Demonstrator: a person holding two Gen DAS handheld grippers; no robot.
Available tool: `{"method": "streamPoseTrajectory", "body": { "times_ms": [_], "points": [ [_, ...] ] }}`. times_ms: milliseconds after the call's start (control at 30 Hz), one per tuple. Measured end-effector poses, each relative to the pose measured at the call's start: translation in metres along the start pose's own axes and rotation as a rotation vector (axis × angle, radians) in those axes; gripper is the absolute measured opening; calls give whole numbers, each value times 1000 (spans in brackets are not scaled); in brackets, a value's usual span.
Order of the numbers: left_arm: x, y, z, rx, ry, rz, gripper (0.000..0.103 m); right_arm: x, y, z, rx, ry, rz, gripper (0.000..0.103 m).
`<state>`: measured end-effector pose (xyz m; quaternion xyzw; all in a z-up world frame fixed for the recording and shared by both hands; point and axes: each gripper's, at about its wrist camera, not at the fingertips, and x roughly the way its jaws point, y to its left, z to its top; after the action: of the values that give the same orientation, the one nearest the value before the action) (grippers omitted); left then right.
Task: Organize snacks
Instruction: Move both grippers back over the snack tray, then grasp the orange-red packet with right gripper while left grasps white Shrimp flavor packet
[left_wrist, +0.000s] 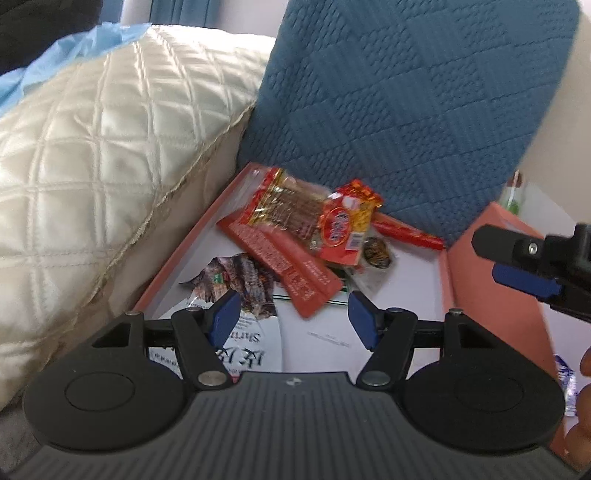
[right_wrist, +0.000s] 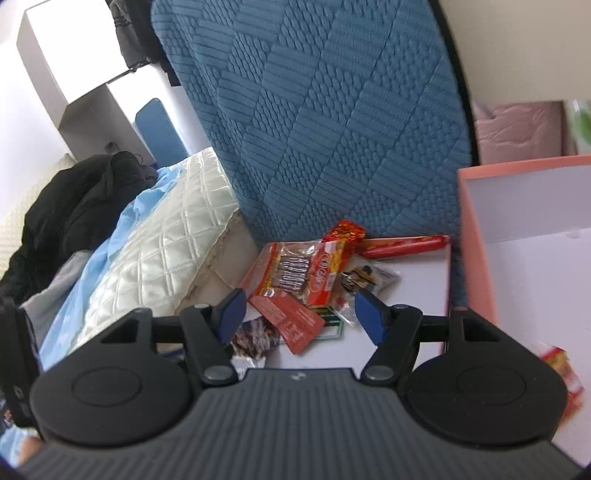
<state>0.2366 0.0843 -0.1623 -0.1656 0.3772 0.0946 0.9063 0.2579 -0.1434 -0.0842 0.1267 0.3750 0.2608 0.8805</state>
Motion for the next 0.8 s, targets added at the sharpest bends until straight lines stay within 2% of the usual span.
{"method": "streamPoseTrajectory", "body": {
  "times_ms": [67,167,267,467,567,700,800],
  "points": [
    [9,-1,4,4,8,12,70,19,-8,6,21,38,19,68],
    [23,0,10,7,10,31,77,45,-18,11,52,88,24,68],
    [33,3,13,16,15,59,77,72,-27,18,73,132,35,69],
    [52,13,7,7,52,131,83,123,-44,28,151,214,82,69],
    [58,19,3,-18,71,146,86,144,-50,30,165,242,78,69],
    [64,22,-1,-8,82,174,92,174,-52,32,123,265,28,69],
    [67,23,-3,-4,82,206,95,185,-54,33,123,259,43,69]
  ]
}}
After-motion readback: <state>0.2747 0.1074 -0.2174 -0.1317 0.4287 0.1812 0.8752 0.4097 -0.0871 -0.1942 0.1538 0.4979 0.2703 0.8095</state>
